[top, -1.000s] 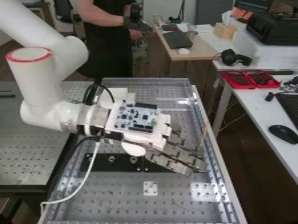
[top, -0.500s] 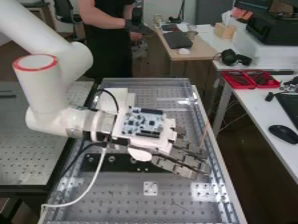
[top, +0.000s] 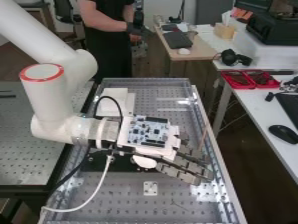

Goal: Grab the drill bit and place it in the clear container

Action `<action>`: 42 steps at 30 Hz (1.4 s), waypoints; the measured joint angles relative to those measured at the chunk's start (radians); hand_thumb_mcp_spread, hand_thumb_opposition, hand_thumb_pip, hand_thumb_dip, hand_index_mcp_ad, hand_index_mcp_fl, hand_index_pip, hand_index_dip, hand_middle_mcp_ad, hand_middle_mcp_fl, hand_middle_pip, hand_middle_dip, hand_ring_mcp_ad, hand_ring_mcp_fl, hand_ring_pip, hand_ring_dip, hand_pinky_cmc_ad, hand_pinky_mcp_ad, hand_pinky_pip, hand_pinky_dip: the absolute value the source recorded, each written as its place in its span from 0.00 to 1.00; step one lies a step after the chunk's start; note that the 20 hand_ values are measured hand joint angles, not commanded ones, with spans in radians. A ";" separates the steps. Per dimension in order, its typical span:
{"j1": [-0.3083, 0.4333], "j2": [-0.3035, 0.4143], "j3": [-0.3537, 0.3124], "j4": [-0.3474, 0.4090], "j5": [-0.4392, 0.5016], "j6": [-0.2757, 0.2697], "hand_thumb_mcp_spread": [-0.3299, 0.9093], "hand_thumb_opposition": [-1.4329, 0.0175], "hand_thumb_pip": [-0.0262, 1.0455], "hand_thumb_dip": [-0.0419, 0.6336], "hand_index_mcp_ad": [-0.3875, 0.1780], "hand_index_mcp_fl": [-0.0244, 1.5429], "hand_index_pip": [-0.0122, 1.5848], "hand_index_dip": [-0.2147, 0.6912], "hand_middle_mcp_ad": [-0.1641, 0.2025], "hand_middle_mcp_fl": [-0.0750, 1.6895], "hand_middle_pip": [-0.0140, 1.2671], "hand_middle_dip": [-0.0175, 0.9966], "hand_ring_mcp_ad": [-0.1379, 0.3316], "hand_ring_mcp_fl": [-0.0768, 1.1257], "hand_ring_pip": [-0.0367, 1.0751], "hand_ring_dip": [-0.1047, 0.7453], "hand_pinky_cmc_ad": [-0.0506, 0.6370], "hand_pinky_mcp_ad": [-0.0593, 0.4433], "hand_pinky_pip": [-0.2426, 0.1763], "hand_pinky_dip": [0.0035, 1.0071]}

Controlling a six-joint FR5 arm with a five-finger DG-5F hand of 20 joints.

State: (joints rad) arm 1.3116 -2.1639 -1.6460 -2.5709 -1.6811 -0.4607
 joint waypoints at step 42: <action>-0.047 -0.097 0.033 0.072 -0.085 0.208 0.71 0.38 0.55 0.46 0.45 0.25 0.81 0.47 0.71 0.18 0.12 0.23 0.74 0.09 0.11 0.14 0.50 0.45 0.42 0.19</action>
State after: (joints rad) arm 1.2649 -2.2611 -1.6126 -2.4986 -1.7664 -0.2529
